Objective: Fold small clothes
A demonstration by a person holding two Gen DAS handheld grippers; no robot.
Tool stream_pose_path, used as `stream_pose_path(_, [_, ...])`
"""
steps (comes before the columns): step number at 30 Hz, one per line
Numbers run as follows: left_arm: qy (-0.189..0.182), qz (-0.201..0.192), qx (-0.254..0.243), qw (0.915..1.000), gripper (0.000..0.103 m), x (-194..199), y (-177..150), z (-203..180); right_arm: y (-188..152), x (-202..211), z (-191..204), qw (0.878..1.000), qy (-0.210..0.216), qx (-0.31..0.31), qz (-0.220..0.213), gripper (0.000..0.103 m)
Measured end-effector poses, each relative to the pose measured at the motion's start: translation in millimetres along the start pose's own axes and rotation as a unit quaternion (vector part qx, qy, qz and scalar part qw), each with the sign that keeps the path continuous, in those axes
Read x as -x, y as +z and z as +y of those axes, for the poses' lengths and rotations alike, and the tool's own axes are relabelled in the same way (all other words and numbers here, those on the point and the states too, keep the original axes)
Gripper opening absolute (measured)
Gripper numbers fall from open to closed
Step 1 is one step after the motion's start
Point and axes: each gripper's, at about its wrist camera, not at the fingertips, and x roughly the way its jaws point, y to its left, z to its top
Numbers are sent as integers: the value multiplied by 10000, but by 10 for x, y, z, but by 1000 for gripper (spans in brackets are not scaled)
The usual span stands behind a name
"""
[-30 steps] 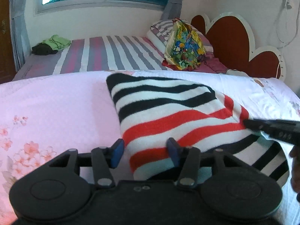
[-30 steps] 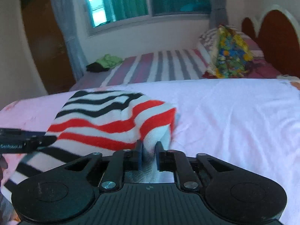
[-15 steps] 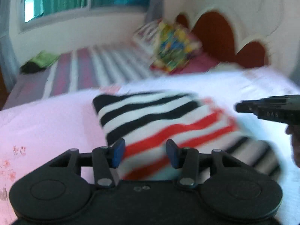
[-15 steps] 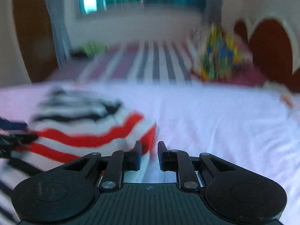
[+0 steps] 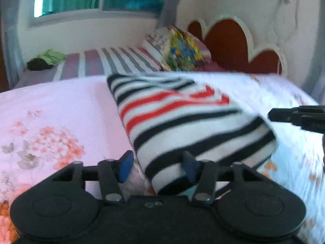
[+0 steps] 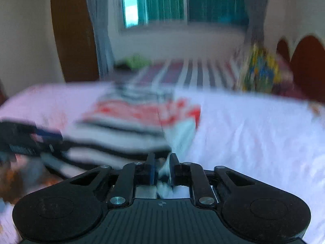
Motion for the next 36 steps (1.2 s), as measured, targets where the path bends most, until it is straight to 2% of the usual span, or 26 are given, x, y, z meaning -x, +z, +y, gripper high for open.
stream_pose_path(2, [24,-48,143,9999,49,-5,49,-16,30,-24,33,9998,-14,36,-176,13])
stream_pose_path(3, [124,-15,94,9999,49,-40,44,-45,-9,-80,66,9999,-42,123,-59,13])
stream_pose_path(4, [230,143,-30,9996,53,-106,34,-88,-80,-238,65,9994,-142,208,249,12])
stream_pose_path(5, [300,286,-164,9990,54,-168,3,-126,-174,-389,7,9969,-378,257,646,4])
stream_pose_path(6, [329,302,-209,9988,57,-186,-48,-132,-292,-514,-83,9948,-402,127,923,4])
stream_pose_path(7, [401,324,-235,9984,60,-179,-75,-138,-318,-522,-138,9954,-365,-22,887,4])
stream_pose_path(9, [502,306,-341,9977,59,-25,-125,-141,-238,-484,-163,9920,-653,-131,1073,3])
stream_pose_path(11, [410,173,-321,9985,58,109,-140,-131,-153,-246,-136,9975,-387,-268,528,3])
stream_pose_path(14, [529,348,-262,9977,64,57,-237,-83,-167,-166,-55,9987,-259,-376,224,4])
stream_pose_path(15, [530,403,-191,9976,65,20,-261,-58,-208,-265,-48,9982,-237,-361,418,4])
stream_pose_path(16, [515,412,-110,9978,66,15,-267,-48,-284,-479,-56,9942,-406,-288,957,4])
stream_pose_path(17, [514,425,-92,9977,66,21,-260,-43,-363,-572,-59,9895,-578,-241,1302,4])
stream_pose_path(18, [475,462,-134,9977,66,54,-248,-35,-334,-530,-82,9913,-558,-348,1140,4])
stream_pose_path(19, [437,450,-130,9979,66,101,-230,-19,-267,-486,-108,9901,-581,-529,1161,4])
stream_pose_path(22, [222,335,235,9989,72,267,-221,134,-105,-202,-144,9922,-863,-761,484,4])
stream_pose_path(24, [292,265,318,9987,72,318,-201,193,-5,-139,-184,9921,-622,-1057,248,4])
stream_pose_path(26, [305,313,430,9981,72,303,-163,221,97,-267,-245,9901,-273,-1328,355,4])
stream_pose_path(28, [199,326,790,9961,72,271,-137,296,163,-486,-297,9886,-134,-1421,489,4])
stream_pose_path(31, [86,377,1156,9925,72,203,-149,384,63,-739,-403,9827,-160,-1652,826,4])
stream_pose_path(33, [179,453,1133,9924,70,170,-172,400,-115,-838,-539,9706,-646,-1821,1433,4])
stream_pose_path(34, [233,478,1118,9923,70,171,-174,412,-124,-772,-599,9705,-495,-1962,1315,4])
stream_pose_path(36, [106,364,1132,9928,75,212,-165,443,-94,-475,-689,9735,-298,-2168,655,6])
